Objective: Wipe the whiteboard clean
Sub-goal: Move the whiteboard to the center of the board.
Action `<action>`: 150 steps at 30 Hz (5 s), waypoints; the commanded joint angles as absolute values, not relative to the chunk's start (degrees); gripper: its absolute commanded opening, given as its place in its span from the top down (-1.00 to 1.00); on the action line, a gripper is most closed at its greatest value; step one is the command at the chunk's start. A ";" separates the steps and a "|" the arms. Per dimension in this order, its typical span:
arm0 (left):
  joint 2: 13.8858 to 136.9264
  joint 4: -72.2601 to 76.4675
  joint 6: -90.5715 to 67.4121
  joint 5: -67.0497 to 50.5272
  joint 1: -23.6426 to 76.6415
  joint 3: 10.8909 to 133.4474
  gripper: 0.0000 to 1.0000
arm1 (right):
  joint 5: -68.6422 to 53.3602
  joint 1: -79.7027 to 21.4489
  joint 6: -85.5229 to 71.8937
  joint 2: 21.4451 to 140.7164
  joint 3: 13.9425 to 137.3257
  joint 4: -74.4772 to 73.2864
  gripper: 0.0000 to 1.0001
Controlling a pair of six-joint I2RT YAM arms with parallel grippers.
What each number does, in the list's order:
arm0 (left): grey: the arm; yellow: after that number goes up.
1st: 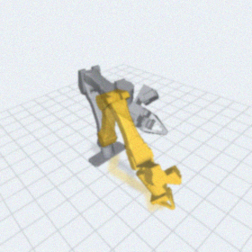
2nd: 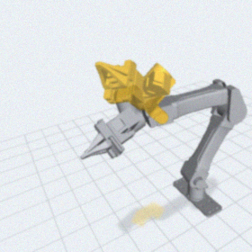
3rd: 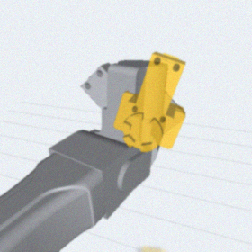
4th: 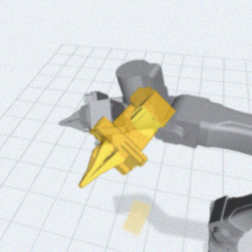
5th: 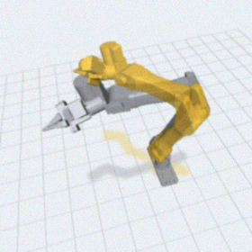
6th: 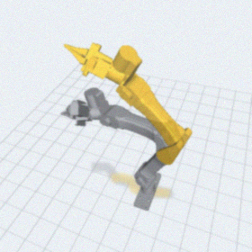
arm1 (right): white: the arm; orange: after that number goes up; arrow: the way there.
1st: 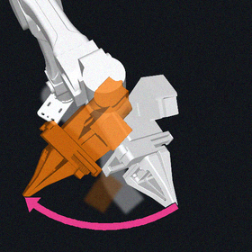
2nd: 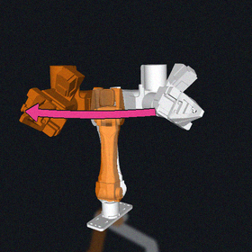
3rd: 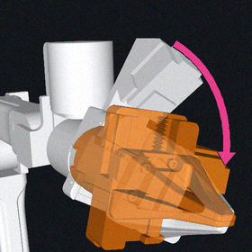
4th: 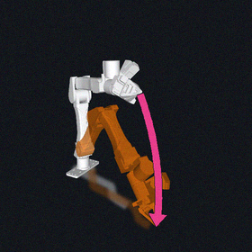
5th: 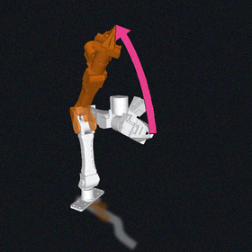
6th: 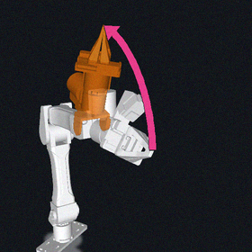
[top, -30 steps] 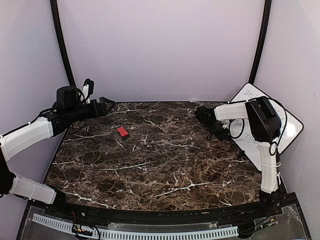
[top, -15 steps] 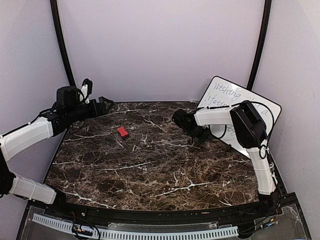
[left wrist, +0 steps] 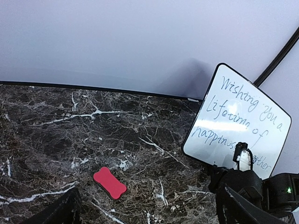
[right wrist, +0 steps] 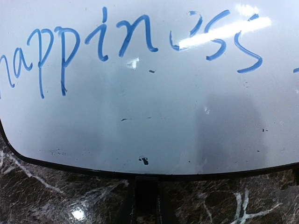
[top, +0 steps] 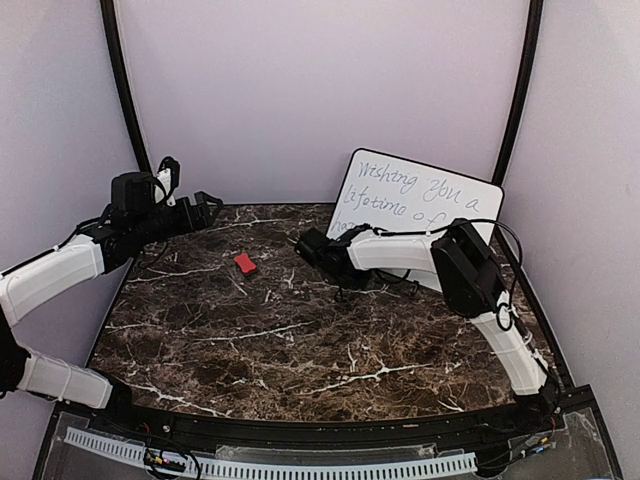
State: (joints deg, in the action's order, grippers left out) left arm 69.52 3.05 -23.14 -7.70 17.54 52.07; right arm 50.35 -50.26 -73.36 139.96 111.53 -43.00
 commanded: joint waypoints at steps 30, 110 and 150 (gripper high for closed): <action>68.29 1.72 -22.77 -5.87 17.58 51.77 -0.98 | 40.40 -55.72 -52.56 132.52 100.07 -13.24 0.16; 69.72 2.19 -24.02 -7.30 17.58 51.59 -0.98 | 55.29 -60.10 -83.33 126.21 84.10 -40.87 0.72; 106.12 -23.11 -39.36 14.96 26.94 76.76 -0.98 | 43.03 -61.38 -30.37 96.66 68.13 -5.28 -0.62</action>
